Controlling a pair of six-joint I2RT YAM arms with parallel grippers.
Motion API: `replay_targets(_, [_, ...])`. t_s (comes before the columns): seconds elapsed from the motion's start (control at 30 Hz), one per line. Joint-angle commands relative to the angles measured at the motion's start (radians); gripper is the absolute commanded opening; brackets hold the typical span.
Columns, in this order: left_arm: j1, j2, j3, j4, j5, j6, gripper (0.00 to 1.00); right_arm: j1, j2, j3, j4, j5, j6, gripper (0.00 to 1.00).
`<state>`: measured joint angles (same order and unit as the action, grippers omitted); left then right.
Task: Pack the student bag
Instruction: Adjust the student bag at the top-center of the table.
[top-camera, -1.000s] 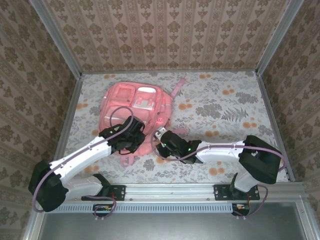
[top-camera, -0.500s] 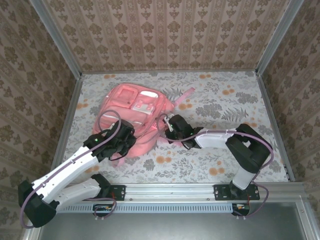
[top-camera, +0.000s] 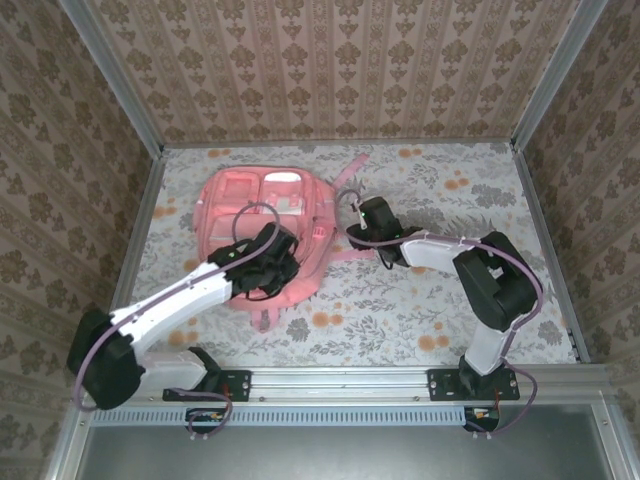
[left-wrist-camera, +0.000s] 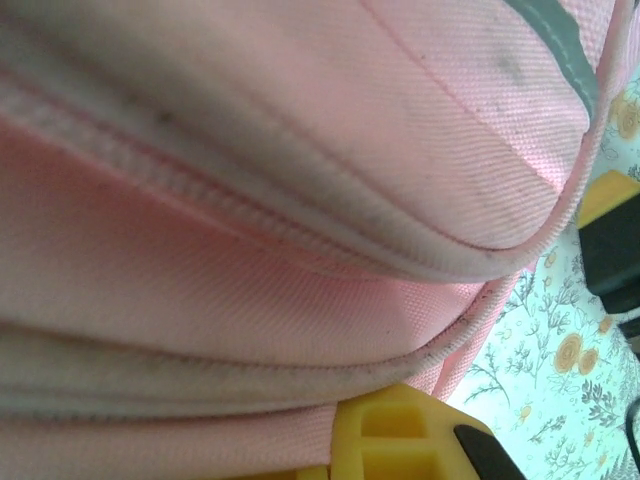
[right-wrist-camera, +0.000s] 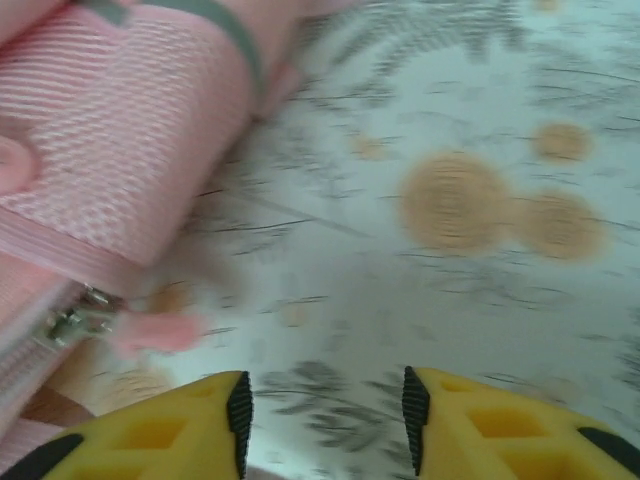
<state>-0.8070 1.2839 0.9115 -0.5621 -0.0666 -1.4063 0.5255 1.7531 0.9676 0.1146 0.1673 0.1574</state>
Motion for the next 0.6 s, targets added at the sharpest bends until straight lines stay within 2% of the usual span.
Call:
replay_targets(0.0, [-0.018, 0.099, 0.131, 0.158, 0.011, 0.071, 0.0, 0.002, -0.138, -0.027, -0.034, 0.096, 0.003, 0.53])
replay_targets(0.17, [-0.031, 0.271, 0.288, 0.157, 0.065, 0.127, 0.02, -0.034, -0.315, -0.109, -0.069, 0.129, 0.041, 0.56])
replay_targets(0.27, [-0.031, 0.316, 0.338, 0.135, 0.09, 0.163, 0.4, -0.051, -0.442, -0.168, -0.082, 0.157, 0.058, 0.6])
replay_targets(0.33, [-0.028, 0.312, 0.347, 0.12, 0.092, 0.19, 0.71, -0.056, -0.528, -0.219, -0.081, 0.196, 0.082, 0.72])
replay_targets(0.37, [-0.025, 0.305, 0.352, 0.096, 0.086, 0.203, 0.8, -0.058, -0.561, -0.242, -0.081, 0.213, 0.095, 0.81])
replay_targets(0.4, [-0.021, 0.291, 0.356, 0.066, 0.072, 0.228, 0.88, -0.062, -0.599, -0.266, -0.085, 0.217, 0.102, 0.99])
replay_targets(0.47, [-0.006, 0.256, 0.357, 0.008, 0.051, 0.282, 0.99, -0.07, -0.659, -0.304, -0.094, 0.214, 0.1, 1.0])
replay_targets(0.57, [0.043, 0.171, 0.334, -0.085, -0.008, 0.386, 1.0, -0.077, -0.726, -0.347, -0.129, 0.257, 0.117, 1.0])
